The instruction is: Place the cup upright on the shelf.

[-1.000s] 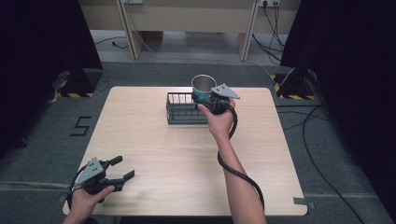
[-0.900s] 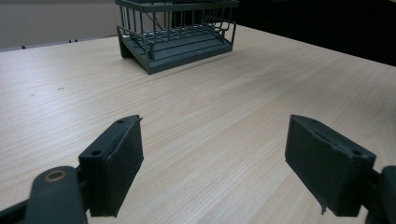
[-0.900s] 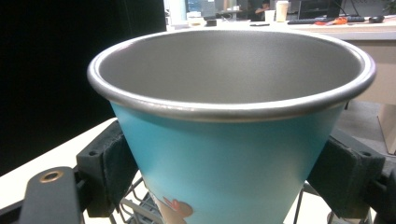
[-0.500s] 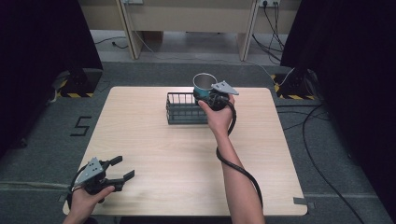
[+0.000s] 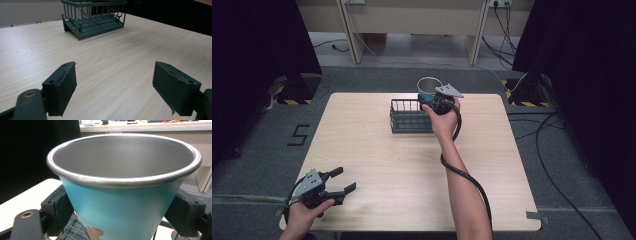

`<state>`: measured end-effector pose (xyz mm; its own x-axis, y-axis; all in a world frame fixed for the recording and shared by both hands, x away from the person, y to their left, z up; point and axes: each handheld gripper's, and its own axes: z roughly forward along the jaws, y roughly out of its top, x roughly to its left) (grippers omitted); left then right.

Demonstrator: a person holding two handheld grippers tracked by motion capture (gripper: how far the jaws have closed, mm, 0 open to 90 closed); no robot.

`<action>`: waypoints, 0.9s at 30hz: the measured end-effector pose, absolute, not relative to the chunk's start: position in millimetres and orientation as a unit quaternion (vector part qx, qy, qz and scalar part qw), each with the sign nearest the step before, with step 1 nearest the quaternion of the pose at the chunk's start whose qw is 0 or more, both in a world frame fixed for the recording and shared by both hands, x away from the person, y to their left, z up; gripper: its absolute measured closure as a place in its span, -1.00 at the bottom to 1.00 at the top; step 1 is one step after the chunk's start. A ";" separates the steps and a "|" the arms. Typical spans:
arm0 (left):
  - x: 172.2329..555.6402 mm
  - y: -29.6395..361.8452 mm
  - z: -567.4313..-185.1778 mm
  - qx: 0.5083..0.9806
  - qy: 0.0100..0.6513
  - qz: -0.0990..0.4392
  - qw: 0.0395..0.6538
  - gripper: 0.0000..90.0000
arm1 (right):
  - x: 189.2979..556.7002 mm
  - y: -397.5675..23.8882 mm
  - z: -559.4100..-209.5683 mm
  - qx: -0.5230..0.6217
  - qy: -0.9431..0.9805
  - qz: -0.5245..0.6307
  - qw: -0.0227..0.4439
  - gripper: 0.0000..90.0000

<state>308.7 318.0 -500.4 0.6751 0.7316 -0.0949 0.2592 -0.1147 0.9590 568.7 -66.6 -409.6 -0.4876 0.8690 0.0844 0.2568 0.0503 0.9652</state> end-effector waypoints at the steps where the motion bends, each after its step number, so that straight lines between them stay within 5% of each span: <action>1: 308.7 317.9 -500.5 0.717 0.345 0.208 0.569 -0.58 | 569.7 -66.0 -410.6 0.423 0.668 0.545 0.280 -0.60; 27: 308.6 317.8 -500.3 0.717 0.345 0.207 0.569 -0.58 | 580.0 -56.5 -428.9 0.441 0.688 0.508 0.271 -0.61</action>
